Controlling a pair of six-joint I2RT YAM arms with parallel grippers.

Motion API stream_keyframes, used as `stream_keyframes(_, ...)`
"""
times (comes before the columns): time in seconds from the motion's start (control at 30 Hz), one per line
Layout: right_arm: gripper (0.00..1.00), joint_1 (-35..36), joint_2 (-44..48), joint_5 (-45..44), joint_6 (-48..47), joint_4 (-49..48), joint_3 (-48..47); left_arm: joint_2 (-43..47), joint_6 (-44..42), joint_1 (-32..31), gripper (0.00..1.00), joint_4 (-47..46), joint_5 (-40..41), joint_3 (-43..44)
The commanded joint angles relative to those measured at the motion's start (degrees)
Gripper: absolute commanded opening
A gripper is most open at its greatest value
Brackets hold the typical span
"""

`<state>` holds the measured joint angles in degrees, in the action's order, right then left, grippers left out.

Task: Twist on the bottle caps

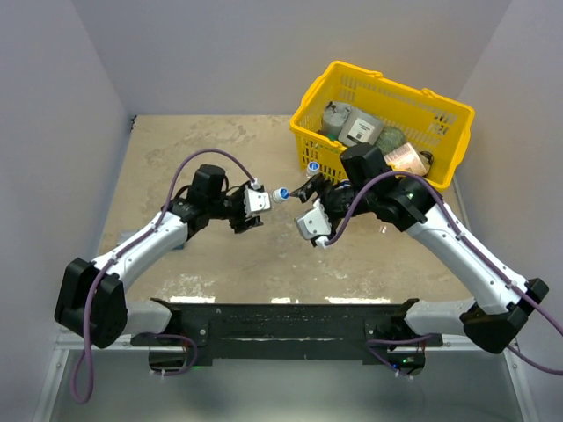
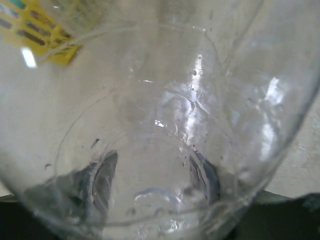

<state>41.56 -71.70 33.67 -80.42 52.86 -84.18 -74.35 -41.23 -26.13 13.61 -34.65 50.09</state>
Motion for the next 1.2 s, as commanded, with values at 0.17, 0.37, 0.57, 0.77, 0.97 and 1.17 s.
stream_keyframes(0.17,0.65,2.0,-5.5,-2.1,-16.6,5.4,-7.0,-1.2,-7.0,-1.7,0.0,8.2,-6.9,4.2)
stream_keyframes(0.37,0.58,2.8,-5.6,-1.8,-19.9,7.1,-6.7,-1.9,-8.6,-2.0,0.0,9.9,-6.8,5.7)
stream_keyframes(0.57,0.53,3.6,-6.1,-1.4,-22.4,8.9,-6.8,-1.9,-9.4,-2.2,0.0,10.8,-6.9,6.1)
stream_keyframes(0.77,0.5,3.8,-7.0,-1.4,-24.4,9.1,-6.7,-2.2,-10.8,-2.4,0.0,11.4,-6.9,6.9)
stream_keyframes(0.97,0.44,3.9,-8.5,-2.1,-26.8,9.8,-7.0,-3.0,-14.0,-2.6,0.0,13.4,-6.7,8.1)
stream_keyframes(1.17,0.1,3.8,-11.7,-3.4,-25.8,13.7,-9.6,-3.4,-13.4,-2.6,0.0,12.6,-5.7,9.1)
